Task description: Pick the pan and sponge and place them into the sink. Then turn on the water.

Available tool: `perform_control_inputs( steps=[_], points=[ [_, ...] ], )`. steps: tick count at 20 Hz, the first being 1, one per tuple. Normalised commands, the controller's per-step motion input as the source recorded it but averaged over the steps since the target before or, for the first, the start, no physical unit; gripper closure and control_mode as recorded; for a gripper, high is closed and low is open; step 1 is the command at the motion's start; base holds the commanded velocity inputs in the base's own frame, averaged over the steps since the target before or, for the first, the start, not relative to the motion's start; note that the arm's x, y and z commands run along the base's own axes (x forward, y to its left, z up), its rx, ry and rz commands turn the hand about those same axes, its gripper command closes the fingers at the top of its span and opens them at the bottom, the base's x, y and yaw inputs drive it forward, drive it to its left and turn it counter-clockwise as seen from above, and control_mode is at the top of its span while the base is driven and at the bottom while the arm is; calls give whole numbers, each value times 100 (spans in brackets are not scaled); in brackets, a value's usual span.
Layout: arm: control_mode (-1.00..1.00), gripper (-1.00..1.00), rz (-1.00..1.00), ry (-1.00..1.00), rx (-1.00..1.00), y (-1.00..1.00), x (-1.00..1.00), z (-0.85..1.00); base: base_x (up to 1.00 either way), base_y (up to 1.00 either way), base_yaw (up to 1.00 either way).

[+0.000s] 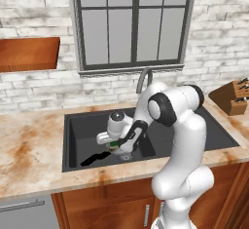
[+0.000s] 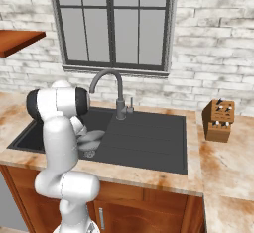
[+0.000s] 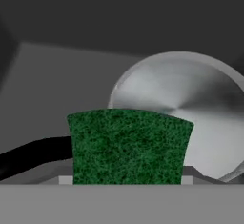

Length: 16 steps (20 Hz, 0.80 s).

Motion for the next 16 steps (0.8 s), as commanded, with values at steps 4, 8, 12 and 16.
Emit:
perform_control_inputs(
  steps=[4,8,12,16],
  points=[
    [-100,100,0,0,0,-28,49,-64,0,0,0],
    [-100,100,1,0,0,-23,42,-73,0,0,0],
    [-100,100,0,0,0,-18,38,-54,0,0,0],
    [-100,-100,0,0,0,-6,34,-39,0,0,0]
  ],
)
